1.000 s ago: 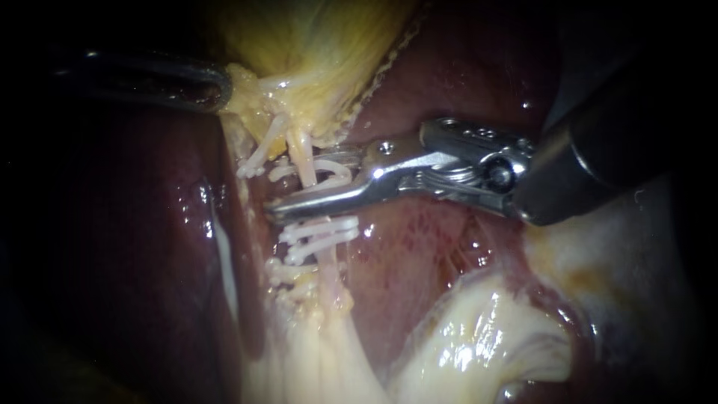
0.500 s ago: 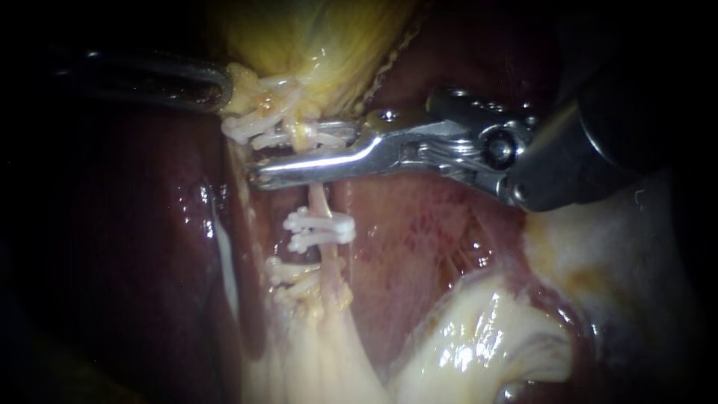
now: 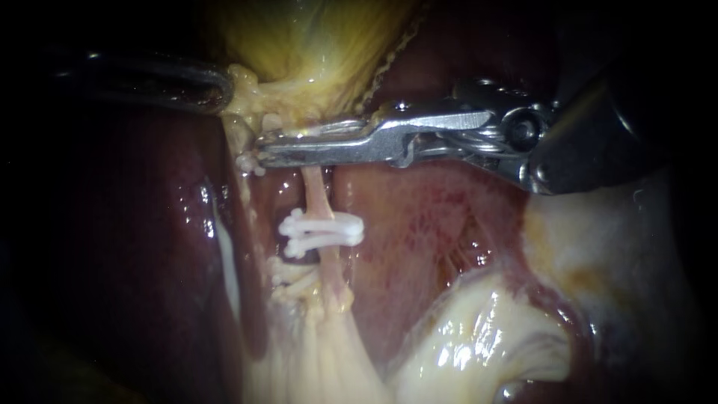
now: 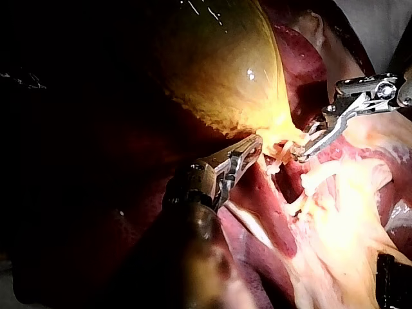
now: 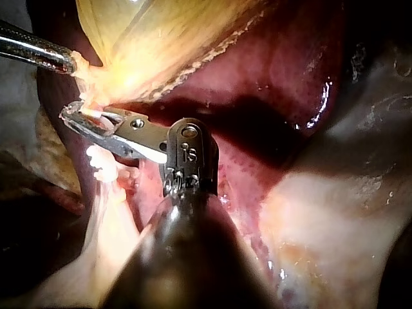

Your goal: Clipping third clip right tube

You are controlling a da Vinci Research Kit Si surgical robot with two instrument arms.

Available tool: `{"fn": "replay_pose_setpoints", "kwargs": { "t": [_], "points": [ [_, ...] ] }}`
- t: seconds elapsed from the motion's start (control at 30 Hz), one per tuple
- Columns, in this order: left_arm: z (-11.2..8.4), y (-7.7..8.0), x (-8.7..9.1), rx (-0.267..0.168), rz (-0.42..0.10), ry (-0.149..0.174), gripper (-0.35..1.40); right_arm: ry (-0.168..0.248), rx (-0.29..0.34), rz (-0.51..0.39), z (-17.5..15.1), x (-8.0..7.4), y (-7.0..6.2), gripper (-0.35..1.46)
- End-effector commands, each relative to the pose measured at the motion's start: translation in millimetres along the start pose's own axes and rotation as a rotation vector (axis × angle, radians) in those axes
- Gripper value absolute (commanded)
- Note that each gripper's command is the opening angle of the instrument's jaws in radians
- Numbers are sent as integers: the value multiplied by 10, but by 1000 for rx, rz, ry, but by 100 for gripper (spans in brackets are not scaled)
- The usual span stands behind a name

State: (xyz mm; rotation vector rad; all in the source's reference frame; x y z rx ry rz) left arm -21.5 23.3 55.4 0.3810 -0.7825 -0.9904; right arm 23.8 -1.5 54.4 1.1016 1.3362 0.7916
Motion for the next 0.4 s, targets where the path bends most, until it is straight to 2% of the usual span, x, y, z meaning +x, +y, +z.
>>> {"fn": "replay_pose_setpoints", "kwargs": {
  "t": [0.03,0.4],
  "points": [
    [0,0,0,0,0,0,-35,-8,9,-2,0,0,0,-35],
    [0,0,0,0,0,0,-35,-26,31,-3,1,-2,1,-35]
  ]
}}
